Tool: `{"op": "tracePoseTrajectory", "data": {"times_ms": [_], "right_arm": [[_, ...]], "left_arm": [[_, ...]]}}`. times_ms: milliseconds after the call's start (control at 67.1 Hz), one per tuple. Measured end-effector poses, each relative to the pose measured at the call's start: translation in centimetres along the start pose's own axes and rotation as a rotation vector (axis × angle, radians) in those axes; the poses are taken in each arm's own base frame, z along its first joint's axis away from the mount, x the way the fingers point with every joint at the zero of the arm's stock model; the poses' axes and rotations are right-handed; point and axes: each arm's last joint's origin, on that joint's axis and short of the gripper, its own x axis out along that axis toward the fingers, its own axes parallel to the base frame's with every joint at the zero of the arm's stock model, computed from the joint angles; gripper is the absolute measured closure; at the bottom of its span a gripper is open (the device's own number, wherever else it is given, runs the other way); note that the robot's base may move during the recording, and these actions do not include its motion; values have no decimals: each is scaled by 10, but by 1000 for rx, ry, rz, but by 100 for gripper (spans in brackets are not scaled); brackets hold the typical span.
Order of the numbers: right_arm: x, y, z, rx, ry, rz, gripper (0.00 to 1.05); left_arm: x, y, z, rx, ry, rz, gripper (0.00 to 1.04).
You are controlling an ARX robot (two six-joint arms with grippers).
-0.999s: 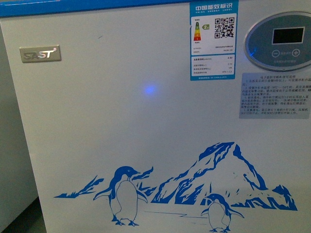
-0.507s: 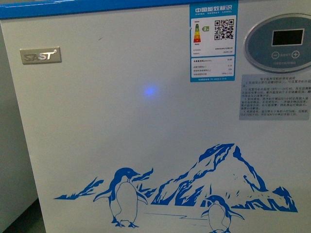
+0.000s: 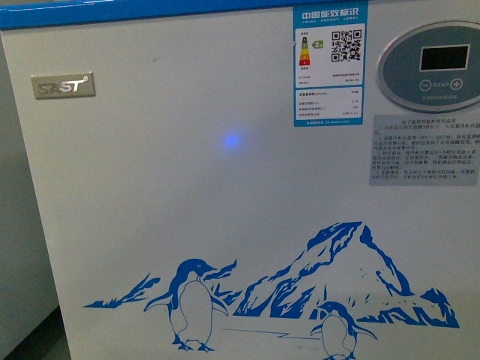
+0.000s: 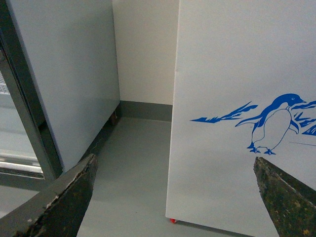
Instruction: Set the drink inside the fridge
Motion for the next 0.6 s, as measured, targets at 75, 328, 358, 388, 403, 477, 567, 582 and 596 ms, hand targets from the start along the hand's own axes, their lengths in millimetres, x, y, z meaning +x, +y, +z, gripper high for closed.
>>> {"op": "tracePoseTrajectory", "data": {"times_ms": [75, 328, 358, 388, 403, 477, 567, 582, 596], "right_arm": [[0, -1, -4, -4, 12, -6, 63], [1, -1, -8, -6, 25, -5, 63], [1, -1, -8, -6, 25, -5, 63], [1, -1, -8, -7, 25, -5, 63], [1, -1, -8, -6, 25, -5, 63], [1, -1, -8, -7, 26, -5, 63], [1, -1, -8, -7, 26, -4, 63], [1, -1, -8, -7, 25, -4, 63], [1, -1, -8, -7, 26, -4, 63]], "left_arm": [[0, 0, 0, 0, 0, 0, 8], [0, 0, 0, 0, 0, 0, 8], [0, 0, 0, 0, 0, 0, 8], [0, 0, 0, 0, 0, 0, 8], [0, 0, 0, 0, 0, 0, 8], [0, 0, 0, 0, 0, 0, 8], [0, 0, 0, 0, 0, 0, 8], [0, 0, 0, 0, 0, -1, 8], [0, 0, 0, 0, 0, 0, 8]]}}
